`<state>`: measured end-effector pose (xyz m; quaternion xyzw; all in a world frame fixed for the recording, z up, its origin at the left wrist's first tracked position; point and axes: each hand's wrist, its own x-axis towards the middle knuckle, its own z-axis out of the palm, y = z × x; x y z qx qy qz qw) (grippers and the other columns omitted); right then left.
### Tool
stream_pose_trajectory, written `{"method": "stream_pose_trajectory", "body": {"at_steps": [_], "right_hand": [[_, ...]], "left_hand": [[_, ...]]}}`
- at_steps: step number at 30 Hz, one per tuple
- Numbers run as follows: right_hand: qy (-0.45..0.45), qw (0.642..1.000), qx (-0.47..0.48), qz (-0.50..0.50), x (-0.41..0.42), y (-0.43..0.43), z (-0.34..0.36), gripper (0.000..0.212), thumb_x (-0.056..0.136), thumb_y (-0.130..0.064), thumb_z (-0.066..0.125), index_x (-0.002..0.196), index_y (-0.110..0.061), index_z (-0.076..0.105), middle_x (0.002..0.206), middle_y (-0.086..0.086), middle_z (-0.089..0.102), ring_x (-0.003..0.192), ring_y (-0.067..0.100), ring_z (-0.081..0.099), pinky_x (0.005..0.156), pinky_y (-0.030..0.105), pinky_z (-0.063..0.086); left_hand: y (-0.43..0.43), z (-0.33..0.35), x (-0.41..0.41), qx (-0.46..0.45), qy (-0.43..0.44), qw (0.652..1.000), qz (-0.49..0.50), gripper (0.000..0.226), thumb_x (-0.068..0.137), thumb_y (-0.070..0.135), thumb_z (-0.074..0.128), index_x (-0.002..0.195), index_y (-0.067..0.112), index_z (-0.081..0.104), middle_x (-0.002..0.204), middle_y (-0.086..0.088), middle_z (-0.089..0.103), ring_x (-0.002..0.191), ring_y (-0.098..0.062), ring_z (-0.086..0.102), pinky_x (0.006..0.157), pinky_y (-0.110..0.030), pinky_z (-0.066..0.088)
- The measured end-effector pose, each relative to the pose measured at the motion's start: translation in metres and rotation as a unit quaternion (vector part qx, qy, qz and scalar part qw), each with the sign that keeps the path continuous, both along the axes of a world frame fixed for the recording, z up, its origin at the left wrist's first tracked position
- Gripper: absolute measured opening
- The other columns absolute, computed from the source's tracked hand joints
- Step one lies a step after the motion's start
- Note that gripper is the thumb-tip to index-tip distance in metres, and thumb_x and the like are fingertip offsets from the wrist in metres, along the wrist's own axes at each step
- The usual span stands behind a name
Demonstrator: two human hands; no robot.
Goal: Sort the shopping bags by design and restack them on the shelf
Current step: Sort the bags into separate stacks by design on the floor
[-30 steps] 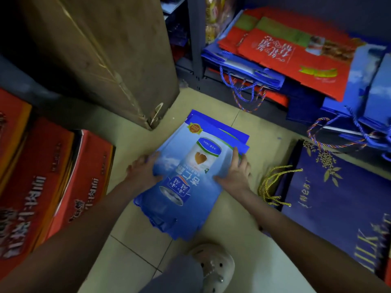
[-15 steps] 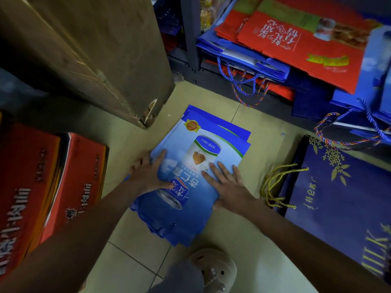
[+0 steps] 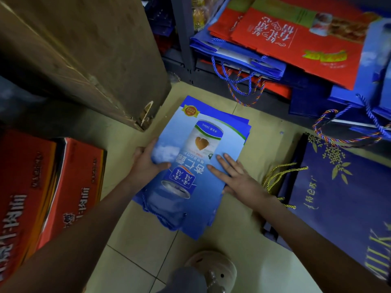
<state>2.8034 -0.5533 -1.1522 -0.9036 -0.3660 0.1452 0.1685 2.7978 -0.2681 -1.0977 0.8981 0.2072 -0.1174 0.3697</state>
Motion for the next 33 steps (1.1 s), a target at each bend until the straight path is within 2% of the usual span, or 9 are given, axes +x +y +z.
{"method": "stream_pose_trajectory", "body": {"at_steps": [6, 9, 13, 18, 21, 23, 25, 27, 33], "right_hand": [[-0.031, 0.999, 0.024, -0.034, 0.008, -0.002, 0.001, 0.061, 0.087, -0.035, 0.046, 0.144, -0.018, 0.033, 0.148, 0.015, 0.038, 0.138, 0.034, 0.026, 0.105, 0.050, 0.034], [0.021, 0.999, -0.019, -0.042, 0.011, 0.003, -0.004, 0.068, 0.083, -0.029, 0.062, 0.144, -0.014, 0.037, 0.147, 0.021, 0.037, 0.135, 0.043, 0.032, 0.102, 0.056, 0.039], [0.053, 0.991, -0.115, -0.040, 0.006, 0.004, -0.008, 0.071, 0.098, -0.038, 0.043, 0.151, -0.022, -0.002, 0.158, 0.010, -0.009, 0.146, 0.028, -0.006, 0.119, 0.040, 0.003], [0.075, 0.990, -0.106, -0.052, -0.005, -0.013, -0.001, 0.074, 0.099, -0.040, 0.040, 0.147, -0.027, -0.015, 0.157, 0.001, -0.017, 0.145, 0.021, -0.015, 0.115, 0.034, -0.008], [0.014, 0.994, -0.079, -0.080, 0.000, -0.030, 0.013, 0.084, 0.094, -0.021, 0.049, 0.148, -0.032, -0.014, 0.158, 0.001, -0.006, 0.145, 0.023, -0.007, 0.118, 0.045, 0.003], [-0.054, 0.987, -0.040, -0.145, 0.013, -0.049, 0.029, 0.094, 0.079, -0.005, 0.061, 0.151, -0.026, 0.003, 0.157, 0.008, 0.017, 0.145, 0.028, 0.014, 0.116, 0.049, 0.017], [-0.130, 0.967, 0.003, -0.218, 0.030, -0.074, 0.054, 0.091, 0.067, 0.004, 0.063, 0.147, -0.014, 0.023, 0.148, 0.014, 0.037, 0.136, 0.028, 0.028, 0.112, 0.046, 0.023], [-0.207, 0.936, 0.019, -0.286, 0.047, -0.104, 0.085, 0.079, 0.067, 0.001, 0.058, 0.142, -0.006, 0.035, 0.142, 0.017, 0.044, 0.127, 0.030, 0.035, 0.104, 0.045, 0.027], [-0.267, 0.859, -0.036, -0.436, 0.070, -0.191, 0.131, 0.063, 0.077, -0.008, 0.046, 0.139, -0.001, 0.038, 0.136, 0.019, 0.047, 0.118, 0.031, 0.034, 0.095, 0.048, 0.034]], "left_hand": [[0.007, -0.008, -0.003, -0.095, 0.000, 0.992, 0.087, 0.077, 0.081, 0.011, 0.073, 0.144, 0.032, 0.034, 0.131, -0.010, 0.030, 0.124, -0.025, 0.038, 0.105, -0.032, 0.034], [0.008, -0.017, -0.005, -0.011, 0.048, 0.998, 0.026, 0.079, 0.084, 0.024, 0.071, 0.148, 0.034, 0.025, 0.133, -0.012, 0.027, 0.128, -0.028, 0.033, 0.107, -0.032, 0.030], [-0.005, -0.022, -0.005, 0.124, 0.140, 0.974, -0.126, 0.097, 0.078, 0.054, 0.068, 0.149, 0.041, 0.003, 0.153, -0.016, 0.004, 0.142, -0.034, 0.006, 0.114, -0.042, 0.017], [-0.017, -0.022, 0.002, 0.179, 0.165, 0.945, -0.219, 0.100, 0.078, 0.068, 0.055, 0.148, 0.039, -0.010, 0.155, -0.013, -0.018, 0.143, -0.033, -0.011, 0.115, -0.047, 0.005], [-0.046, -0.020, 0.013, 0.199, 0.059, 0.946, -0.250, 0.093, 0.075, 0.072, 0.037, 0.147, 0.039, -0.010, 0.154, -0.006, -0.026, 0.142, -0.025, -0.021, 0.115, -0.049, -0.004], [-0.078, -0.014, 0.024, 0.233, -0.056, 0.932, -0.271, 0.088, 0.076, 0.063, 0.036, 0.150, 0.035, -0.002, 0.157, -0.010, -0.011, 0.145, -0.027, -0.009, 0.114, -0.056, 0.005], [-0.114, -0.005, 0.042, 0.272, -0.154, 0.903, -0.295, 0.092, 0.070, 0.048, 0.059, 0.148, 0.026, 0.017, 0.155, -0.019, 0.016, 0.141, -0.033, 0.014, 0.107, -0.061, 0.021], [-0.152, 0.007, 0.062, 0.297, -0.228, 0.874, -0.308, 0.100, 0.060, 0.036, 0.076, 0.145, 0.022, 0.026, 0.150, -0.023, 0.028, 0.136, -0.033, 0.023, 0.103, -0.061, 0.028], [-0.250, 0.046, 0.122, 0.278, -0.363, 0.809, -0.371, 0.083, 0.069, 0.026, 0.075, 0.143, 0.017, 0.038, 0.151, -0.021, 0.028, 0.139, -0.033, 0.028, 0.108, -0.056, 0.023]]}}
